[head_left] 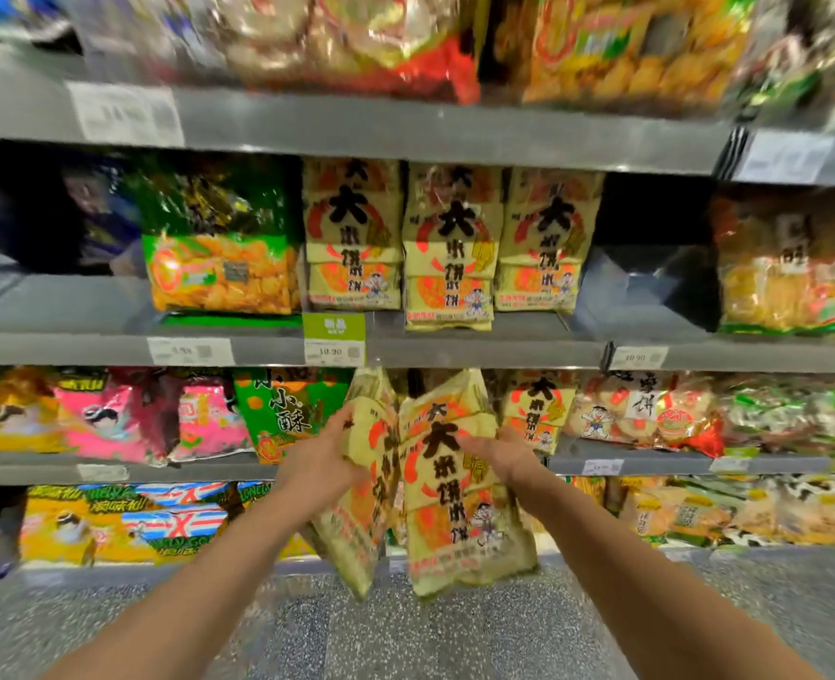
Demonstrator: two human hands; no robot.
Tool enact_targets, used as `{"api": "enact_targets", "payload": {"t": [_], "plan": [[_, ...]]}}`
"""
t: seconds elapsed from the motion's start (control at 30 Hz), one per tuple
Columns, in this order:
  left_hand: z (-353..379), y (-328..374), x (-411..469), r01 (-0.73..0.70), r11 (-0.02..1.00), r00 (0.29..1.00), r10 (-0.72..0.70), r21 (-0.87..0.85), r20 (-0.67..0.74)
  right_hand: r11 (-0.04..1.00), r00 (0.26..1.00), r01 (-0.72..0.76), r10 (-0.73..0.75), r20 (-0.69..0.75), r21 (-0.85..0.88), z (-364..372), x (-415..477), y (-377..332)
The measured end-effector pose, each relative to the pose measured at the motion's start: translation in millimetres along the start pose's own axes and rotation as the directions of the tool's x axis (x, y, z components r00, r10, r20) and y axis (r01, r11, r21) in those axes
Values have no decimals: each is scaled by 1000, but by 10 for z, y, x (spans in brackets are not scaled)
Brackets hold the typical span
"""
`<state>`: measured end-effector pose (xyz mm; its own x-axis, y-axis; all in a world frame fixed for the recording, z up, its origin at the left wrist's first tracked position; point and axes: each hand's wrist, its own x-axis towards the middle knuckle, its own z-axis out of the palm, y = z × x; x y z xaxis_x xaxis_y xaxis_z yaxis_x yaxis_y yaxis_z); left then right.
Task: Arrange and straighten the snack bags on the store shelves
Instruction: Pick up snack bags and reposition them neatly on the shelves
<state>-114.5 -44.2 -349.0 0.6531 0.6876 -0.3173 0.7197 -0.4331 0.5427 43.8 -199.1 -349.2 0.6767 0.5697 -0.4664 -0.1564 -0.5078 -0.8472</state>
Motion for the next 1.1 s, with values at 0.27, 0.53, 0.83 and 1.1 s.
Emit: {"api": "enact_targets", "payload": {"t": [0.27,0.53,0.83,1.1], "plan": [[-622,54,-322,-8,993,1000,11,-116,20,980,974,189,-180,138,-56,-4,-300,-683],[-1202,221,-366,-73,947,992,37,-313,-117,941,931,330,-337,141,69,-74,-304,-1220],[-1431,334,-213,-78,659,997,58,-748,-53,907,909,403,-412,59,126,-572,-225,-1329],[-1557,762,444,-56,345,996,78,-937,-31,906,913,397,-406,38,147,-718,-81,-1279]]}}
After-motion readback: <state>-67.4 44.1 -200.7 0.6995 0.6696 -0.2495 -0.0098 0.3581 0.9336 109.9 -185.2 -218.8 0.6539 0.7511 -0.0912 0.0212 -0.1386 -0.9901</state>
